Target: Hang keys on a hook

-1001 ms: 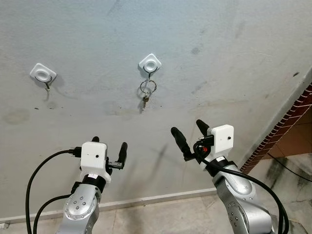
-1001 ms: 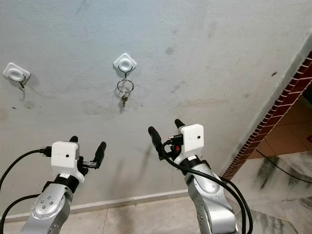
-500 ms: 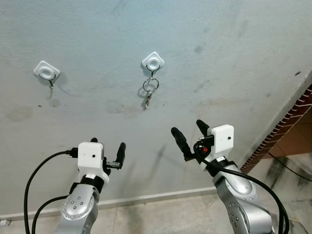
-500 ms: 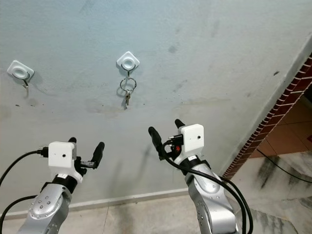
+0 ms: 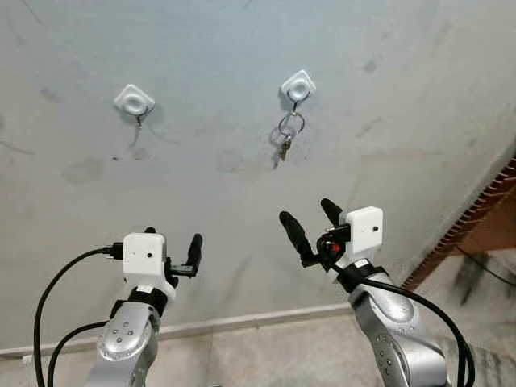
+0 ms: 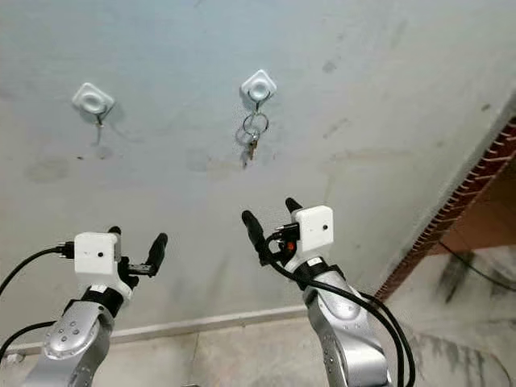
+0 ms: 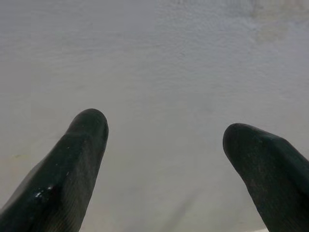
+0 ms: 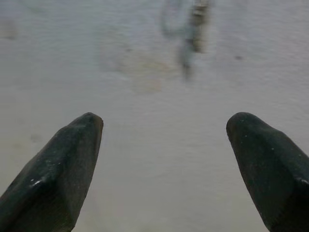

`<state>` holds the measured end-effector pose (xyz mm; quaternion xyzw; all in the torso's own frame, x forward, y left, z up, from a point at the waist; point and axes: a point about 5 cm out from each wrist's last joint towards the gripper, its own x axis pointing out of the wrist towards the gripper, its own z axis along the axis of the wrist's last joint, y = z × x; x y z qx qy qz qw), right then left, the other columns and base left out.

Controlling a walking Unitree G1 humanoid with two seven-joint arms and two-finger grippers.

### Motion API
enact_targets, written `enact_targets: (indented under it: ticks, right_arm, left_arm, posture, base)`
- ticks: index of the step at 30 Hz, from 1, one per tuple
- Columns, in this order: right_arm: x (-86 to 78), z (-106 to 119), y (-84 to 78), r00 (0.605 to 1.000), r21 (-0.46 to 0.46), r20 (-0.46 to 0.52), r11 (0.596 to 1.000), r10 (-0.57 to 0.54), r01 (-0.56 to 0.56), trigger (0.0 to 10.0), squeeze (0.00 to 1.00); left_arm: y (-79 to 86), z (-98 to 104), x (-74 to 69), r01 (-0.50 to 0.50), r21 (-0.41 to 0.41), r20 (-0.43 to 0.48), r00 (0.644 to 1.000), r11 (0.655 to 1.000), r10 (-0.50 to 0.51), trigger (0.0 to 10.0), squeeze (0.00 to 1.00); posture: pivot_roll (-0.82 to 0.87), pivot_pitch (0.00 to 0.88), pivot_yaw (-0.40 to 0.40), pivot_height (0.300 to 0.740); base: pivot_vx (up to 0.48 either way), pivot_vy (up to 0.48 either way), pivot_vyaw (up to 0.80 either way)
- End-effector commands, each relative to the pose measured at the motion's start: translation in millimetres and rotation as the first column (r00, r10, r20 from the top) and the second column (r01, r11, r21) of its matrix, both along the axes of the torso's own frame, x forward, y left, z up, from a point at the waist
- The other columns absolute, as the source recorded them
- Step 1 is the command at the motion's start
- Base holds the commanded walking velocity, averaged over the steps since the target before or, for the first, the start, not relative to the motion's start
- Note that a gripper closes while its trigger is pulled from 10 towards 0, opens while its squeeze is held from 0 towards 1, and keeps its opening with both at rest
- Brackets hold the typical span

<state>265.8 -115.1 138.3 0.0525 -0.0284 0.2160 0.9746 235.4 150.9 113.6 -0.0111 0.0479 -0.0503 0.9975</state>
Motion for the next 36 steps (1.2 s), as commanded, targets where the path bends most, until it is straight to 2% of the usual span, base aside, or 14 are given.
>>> enact_targets:
  ticks: [1, 25, 36]
  right_arm:
    - [-0.6, 0.4, 1.4, 1.0, 0.004, -0.002, 1.0, 0.0, 0.0, 10.0, 0.22]
    - [2.3, 1.8, 3.1, 1.0, 0.004, 0.005, 1.0, 0.006, -0.006, 10.0, 0.22]
    - [0.9, 1.5, 3.4, 1.0, 0.005, 0.002, 1.0, 0.005, -0.005, 10.0, 0.21]
  left_arm:
    - [1.7, 0.0, -1.3, -0.002, 0.018, -0.002, 1.0, 1.0, 0.002, 10.0, 0.0]
    - [0.5, 1.1, 1.4, 0.002, 0.038, 0.009, 1.0, 0.999, -0.002, 10.0, 0.0]
    - [-1.1, 0.3, 1.0, 0.01, 0.038, 0.006, 1.0, 0.999, -0.011, 10.0, 0.0]
  posture:
    - [0.06, 0.079, 0.025, 0.74]
    - [0.05, 0.07, 0.026, 0.74]
    - [0.05, 0.074, 0.028, 0.74]
  base:
    - [0.0, 0.0, 0.0]
    - [0.0, 0.0, 0.0]
    - [0.0, -0.247, 0.0]
